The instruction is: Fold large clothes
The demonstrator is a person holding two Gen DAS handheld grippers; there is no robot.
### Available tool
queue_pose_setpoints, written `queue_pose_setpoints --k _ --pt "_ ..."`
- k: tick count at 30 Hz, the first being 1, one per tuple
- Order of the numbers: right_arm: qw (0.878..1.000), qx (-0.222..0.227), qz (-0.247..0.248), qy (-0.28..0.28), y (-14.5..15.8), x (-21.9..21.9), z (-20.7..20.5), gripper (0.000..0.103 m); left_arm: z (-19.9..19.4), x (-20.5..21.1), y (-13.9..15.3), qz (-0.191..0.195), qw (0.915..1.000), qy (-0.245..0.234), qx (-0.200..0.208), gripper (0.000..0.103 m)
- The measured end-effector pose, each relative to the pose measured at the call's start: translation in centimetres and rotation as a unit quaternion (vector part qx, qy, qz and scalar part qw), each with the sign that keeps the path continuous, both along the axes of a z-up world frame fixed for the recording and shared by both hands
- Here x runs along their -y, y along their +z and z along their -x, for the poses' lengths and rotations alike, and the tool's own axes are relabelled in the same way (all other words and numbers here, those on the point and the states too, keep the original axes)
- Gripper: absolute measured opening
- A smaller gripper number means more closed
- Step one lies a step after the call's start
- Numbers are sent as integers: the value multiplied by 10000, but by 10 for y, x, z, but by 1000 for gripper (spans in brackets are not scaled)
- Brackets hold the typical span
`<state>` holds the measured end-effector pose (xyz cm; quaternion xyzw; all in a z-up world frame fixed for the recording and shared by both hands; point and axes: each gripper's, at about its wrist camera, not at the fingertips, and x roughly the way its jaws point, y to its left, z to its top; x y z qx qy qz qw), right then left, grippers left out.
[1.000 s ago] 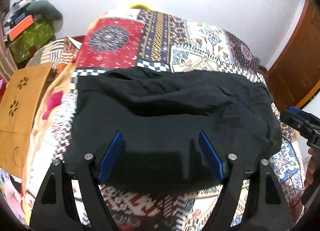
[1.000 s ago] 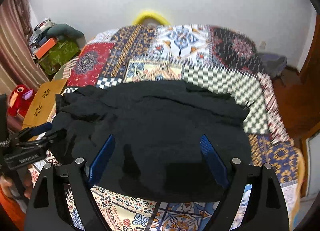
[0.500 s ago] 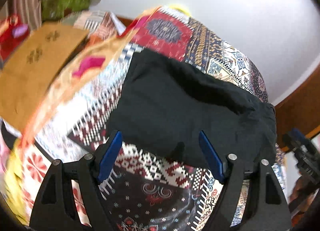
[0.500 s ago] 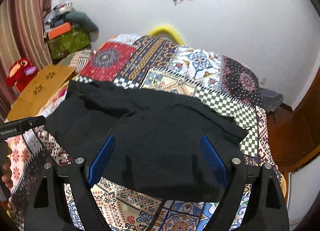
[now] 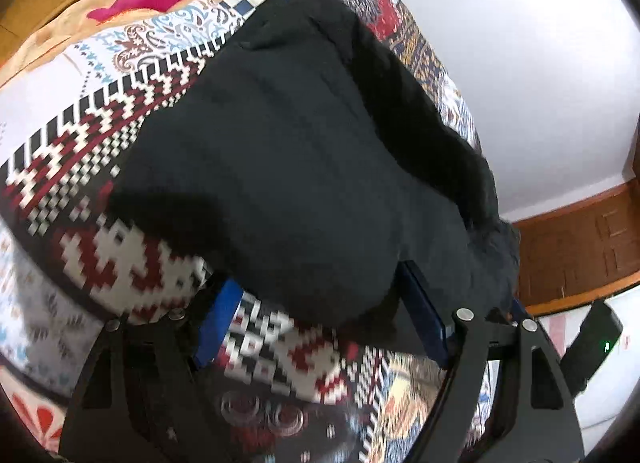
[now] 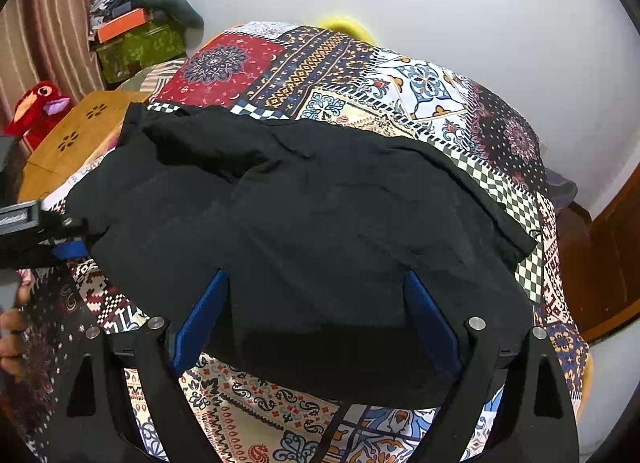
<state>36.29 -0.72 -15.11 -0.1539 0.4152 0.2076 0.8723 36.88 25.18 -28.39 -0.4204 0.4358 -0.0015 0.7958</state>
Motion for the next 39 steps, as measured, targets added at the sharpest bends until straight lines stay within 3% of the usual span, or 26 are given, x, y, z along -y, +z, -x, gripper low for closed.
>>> queue_pose_setpoints --k 5,9,14,16,18,20,22,27,31,35,39 --pt "10000 47 -39 3 -2 0 0 90 -14 6 -2 -68 9992 373 94 79" --pt "10000 19 -14 -1 -2 0 1 90 -29 12 -3 -12 9962 864 122 92" --pt "9998 -185 -8 -38 0 3 0 90 -49 17 -7 -335 9921 1206 -93 93" --pt "9995 -318 -7 -61 1 6 0 89 -48 10 -7 -512 9882 1433 -200 77" --pt "9987 -494 -59 -84 3 12 -1 89 -47 5 -6 -522 9868 1516 -245 51" --pt "9982 -569 -102 -146 6 18 -1 88 -42 -7 -7 -334 9874 1538 -180 40" --pt "9982 -543 -117 -218 12 22 0 88 -39 -11 2 -378 9885 1457 -136 34" --pt "9974 -489 -434 -307 38 24 6 88 -21 -2 53 -1372 9824 1257 149 29" --pt "9966 -351 -721 -179 56 8 15 88 12 12 111 -2312 9625 1250 674 29" --pt "9970 -219 -746 31 59 -19 22 89 43 22 158 -3102 9338 1296 1225 28" --pt "9928 -749 -856 365 34 -51 21 88 63 25 189 -3600 9108 1315 1532 28"
